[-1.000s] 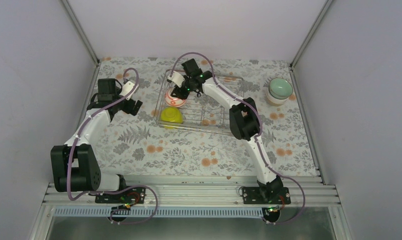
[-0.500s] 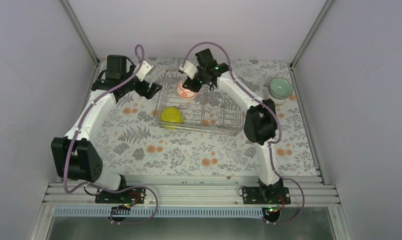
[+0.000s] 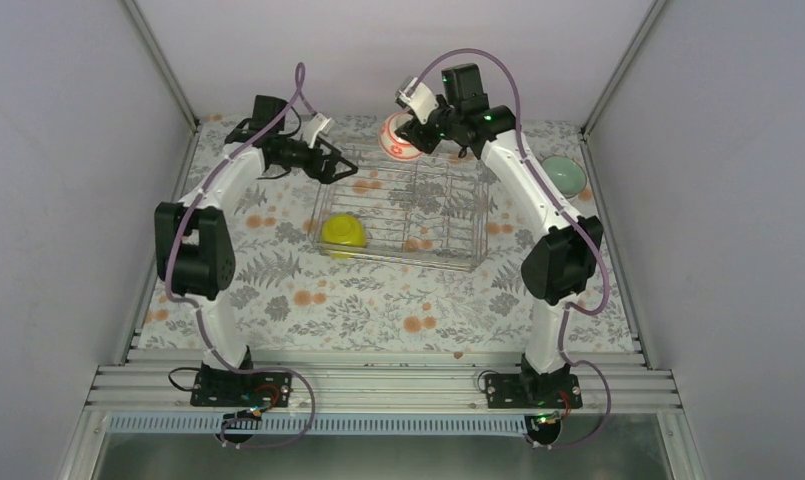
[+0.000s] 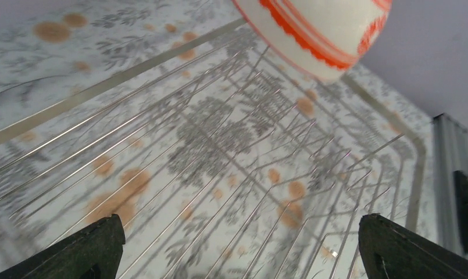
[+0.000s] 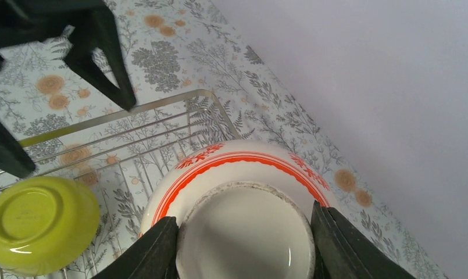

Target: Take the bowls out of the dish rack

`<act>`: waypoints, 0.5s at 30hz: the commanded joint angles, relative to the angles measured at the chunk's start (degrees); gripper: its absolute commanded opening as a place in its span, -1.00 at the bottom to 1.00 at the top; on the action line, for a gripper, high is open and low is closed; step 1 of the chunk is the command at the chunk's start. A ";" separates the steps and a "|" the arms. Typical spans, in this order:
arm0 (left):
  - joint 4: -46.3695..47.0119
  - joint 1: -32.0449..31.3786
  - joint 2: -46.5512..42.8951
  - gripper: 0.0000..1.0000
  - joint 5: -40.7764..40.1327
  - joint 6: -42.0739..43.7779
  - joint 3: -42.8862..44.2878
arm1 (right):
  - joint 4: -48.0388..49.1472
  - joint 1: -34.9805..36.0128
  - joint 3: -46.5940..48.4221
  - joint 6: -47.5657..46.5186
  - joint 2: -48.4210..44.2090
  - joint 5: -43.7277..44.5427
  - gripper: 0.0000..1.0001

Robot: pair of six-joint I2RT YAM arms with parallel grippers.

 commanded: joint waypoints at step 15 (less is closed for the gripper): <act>-13.55 -5.08 24.09 1.00 27.83 -1.22 30.48 | 1.05 0.52 4.16 1.20 1.49 -4.27 -0.92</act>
